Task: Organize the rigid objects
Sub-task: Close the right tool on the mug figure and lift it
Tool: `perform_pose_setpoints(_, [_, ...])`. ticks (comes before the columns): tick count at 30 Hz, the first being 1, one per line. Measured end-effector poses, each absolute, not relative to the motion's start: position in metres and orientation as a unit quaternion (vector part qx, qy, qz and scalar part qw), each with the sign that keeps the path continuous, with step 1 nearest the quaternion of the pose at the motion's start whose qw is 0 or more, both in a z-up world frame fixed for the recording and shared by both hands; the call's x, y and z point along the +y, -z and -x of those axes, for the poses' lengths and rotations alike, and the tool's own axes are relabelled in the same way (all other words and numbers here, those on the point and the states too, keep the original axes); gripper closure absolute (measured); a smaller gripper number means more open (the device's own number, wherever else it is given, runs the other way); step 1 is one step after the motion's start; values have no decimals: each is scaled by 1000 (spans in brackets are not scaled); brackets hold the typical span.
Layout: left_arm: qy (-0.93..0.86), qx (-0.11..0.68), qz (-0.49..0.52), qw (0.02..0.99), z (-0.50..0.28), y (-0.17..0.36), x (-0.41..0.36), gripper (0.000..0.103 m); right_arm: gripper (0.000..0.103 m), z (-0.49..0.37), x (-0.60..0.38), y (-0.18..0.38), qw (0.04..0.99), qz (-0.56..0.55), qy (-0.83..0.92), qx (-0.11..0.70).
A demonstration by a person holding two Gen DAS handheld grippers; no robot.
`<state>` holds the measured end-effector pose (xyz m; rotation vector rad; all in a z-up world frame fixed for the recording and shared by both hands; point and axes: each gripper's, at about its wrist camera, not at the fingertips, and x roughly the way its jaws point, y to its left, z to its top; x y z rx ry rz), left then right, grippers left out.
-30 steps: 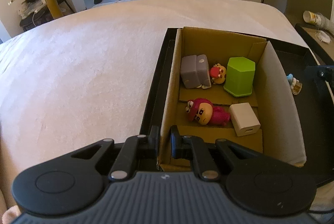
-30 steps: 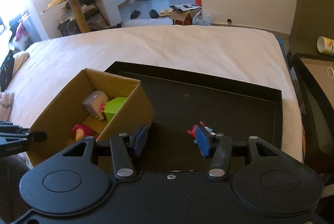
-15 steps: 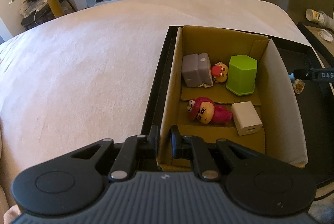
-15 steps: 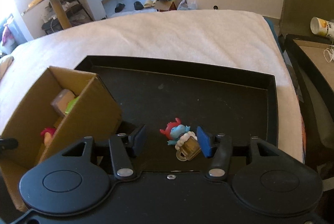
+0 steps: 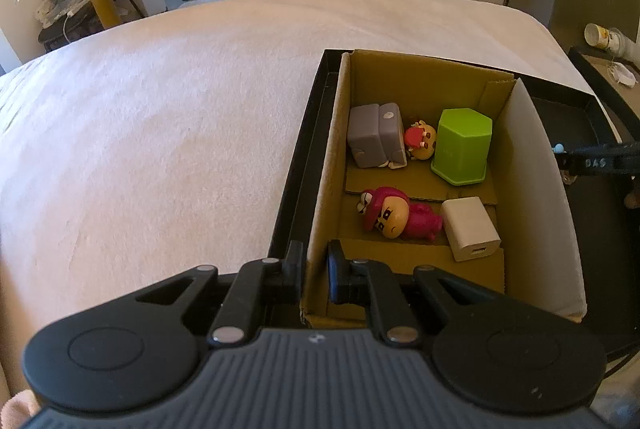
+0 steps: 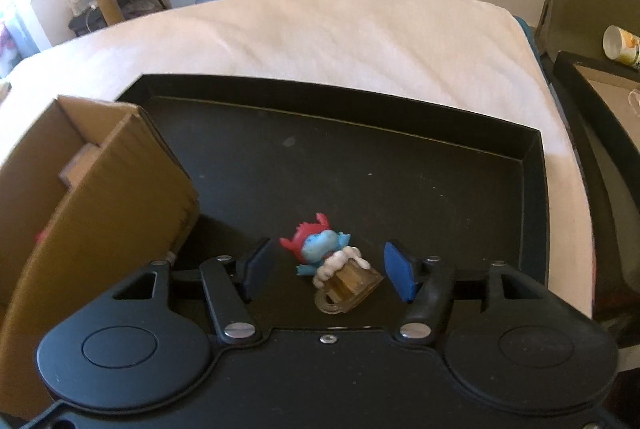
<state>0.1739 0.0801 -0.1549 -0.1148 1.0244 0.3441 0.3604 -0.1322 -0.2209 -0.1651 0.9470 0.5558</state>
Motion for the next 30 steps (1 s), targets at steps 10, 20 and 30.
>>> perform_pose_setpoints(10, [-163, 486, 59, 857, -173, 155, 80, 92, 64, -356, -133, 226, 842, 97, -254, 466])
perform_pose_setpoints(20, [-165, 487, 56, 856, -174, 154, 79, 92, 65, -340, -147, 206, 848, 63, -243, 466])
perform_pose_setpoints(30, [-166, 494, 54, 852, -177, 150, 77, 92, 65, -329, -168, 164, 866, 19, -254, 430])
